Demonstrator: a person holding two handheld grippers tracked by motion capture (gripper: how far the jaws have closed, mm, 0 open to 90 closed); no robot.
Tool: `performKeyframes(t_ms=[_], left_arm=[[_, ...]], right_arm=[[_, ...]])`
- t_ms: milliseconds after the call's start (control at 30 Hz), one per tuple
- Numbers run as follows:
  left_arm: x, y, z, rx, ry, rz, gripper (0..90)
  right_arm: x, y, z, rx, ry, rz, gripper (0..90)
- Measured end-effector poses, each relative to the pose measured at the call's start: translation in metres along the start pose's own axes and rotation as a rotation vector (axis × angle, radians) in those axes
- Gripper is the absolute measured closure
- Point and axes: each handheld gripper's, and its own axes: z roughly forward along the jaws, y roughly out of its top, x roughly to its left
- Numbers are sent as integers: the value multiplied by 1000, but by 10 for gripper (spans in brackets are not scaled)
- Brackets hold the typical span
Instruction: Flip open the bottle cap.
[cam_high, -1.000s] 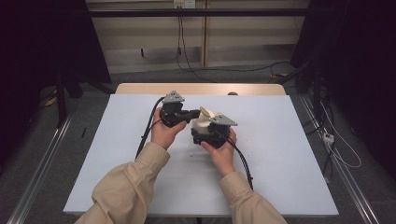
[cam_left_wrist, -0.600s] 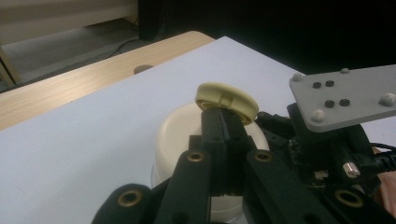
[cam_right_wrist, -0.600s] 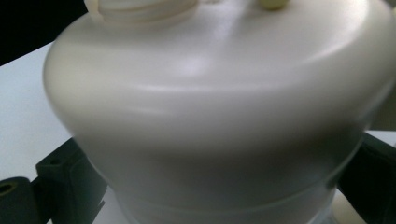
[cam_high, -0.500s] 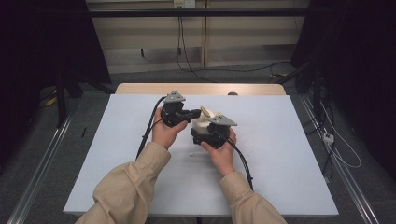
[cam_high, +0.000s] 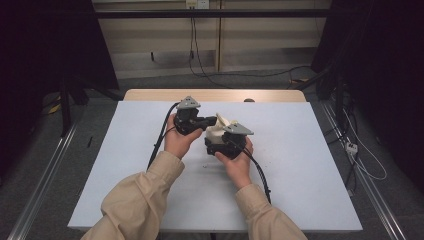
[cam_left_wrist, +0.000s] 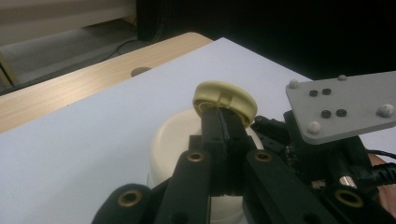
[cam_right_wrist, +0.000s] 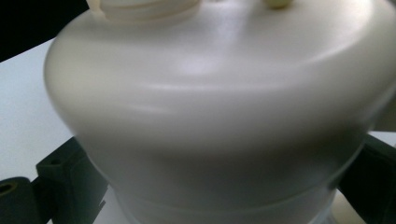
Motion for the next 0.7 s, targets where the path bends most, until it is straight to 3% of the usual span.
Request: performKeyframes(t_ms=[700], left_arm=[[-1,2,2,5,0,3,900]], right_arm=[[0,0,0,4,-3,-5,31]])
